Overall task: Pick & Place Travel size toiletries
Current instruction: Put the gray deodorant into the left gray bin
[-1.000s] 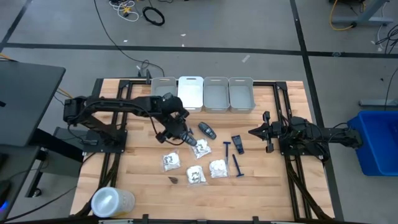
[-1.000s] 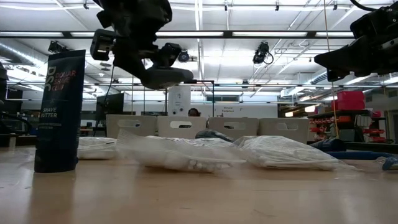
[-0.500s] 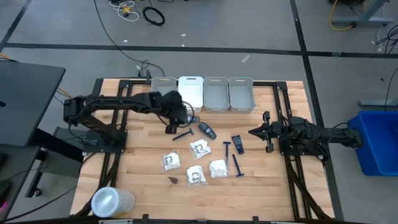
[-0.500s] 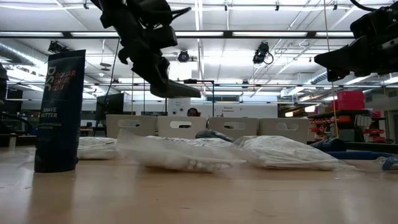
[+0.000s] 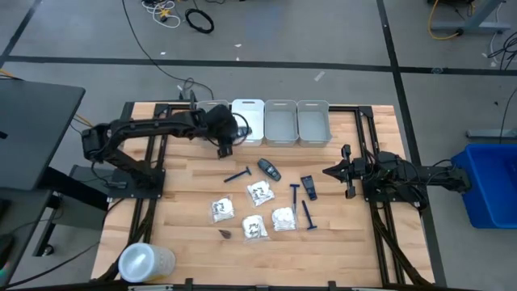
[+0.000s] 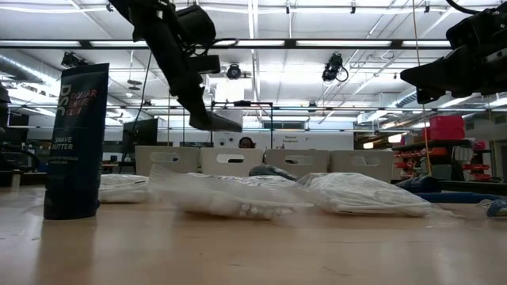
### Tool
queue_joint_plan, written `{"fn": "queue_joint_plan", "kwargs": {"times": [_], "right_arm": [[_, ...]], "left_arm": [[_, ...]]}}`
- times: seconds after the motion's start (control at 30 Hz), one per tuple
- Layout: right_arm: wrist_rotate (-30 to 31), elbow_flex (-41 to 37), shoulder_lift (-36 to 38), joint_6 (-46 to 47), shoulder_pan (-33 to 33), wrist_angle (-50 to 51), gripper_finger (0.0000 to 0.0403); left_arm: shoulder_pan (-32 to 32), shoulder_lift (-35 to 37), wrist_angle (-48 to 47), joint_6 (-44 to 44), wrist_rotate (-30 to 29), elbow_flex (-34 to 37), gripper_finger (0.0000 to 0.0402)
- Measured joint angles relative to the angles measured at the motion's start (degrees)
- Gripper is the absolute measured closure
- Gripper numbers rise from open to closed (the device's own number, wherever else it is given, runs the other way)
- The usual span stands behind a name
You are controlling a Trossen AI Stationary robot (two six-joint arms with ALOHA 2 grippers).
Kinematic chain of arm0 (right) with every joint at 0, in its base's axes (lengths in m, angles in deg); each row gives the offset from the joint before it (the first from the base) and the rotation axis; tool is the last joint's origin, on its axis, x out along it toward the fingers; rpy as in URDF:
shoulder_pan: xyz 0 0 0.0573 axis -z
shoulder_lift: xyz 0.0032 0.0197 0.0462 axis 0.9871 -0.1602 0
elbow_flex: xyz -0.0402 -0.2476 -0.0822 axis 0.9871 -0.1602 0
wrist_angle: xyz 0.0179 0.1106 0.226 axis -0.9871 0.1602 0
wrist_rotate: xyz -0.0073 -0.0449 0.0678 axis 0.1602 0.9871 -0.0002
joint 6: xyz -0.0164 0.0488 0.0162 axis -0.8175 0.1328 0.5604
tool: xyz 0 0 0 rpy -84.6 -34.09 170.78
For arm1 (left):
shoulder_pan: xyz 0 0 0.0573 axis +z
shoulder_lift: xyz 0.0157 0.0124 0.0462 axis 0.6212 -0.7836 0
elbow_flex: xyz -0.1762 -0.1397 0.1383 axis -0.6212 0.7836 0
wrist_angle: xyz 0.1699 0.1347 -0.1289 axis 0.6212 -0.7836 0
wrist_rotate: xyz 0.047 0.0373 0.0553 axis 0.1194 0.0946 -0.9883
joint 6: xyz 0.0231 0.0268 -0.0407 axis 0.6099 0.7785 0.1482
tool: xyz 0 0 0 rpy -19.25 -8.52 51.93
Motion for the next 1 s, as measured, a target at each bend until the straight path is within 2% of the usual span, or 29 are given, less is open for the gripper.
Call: {"fn": "queue_joint_plan", "kwargs": {"times": [0.13, 0.33, 0.83, 1.0], "right_arm": [[0.0, 0.0, 0.0, 0.0, 0.0, 0.0, 0.0389], [0.0, 0.0, 0.0, 0.0, 0.0, 0.0, 0.0389], [0.0, 0.0, 0.0, 0.0, 0.0, 0.0, 0.0389], [0.0, 0.0, 0.0, 0.0, 0.0, 0.0, 0.0389]], "left_arm": [[2.8, 0.0, 0.4, -4.1, -4.4, 0.0, 0.0183], [6.6, 0.0, 0.4, -8.2, -7.7, 0.0, 0.0182], [14.7, 0.0, -1.3, -9.9, -7.7, 0.1, 0.0180], [16.7, 0.0, -1.2, -10.0, -7.6, 2.1, 0.0184]]}}
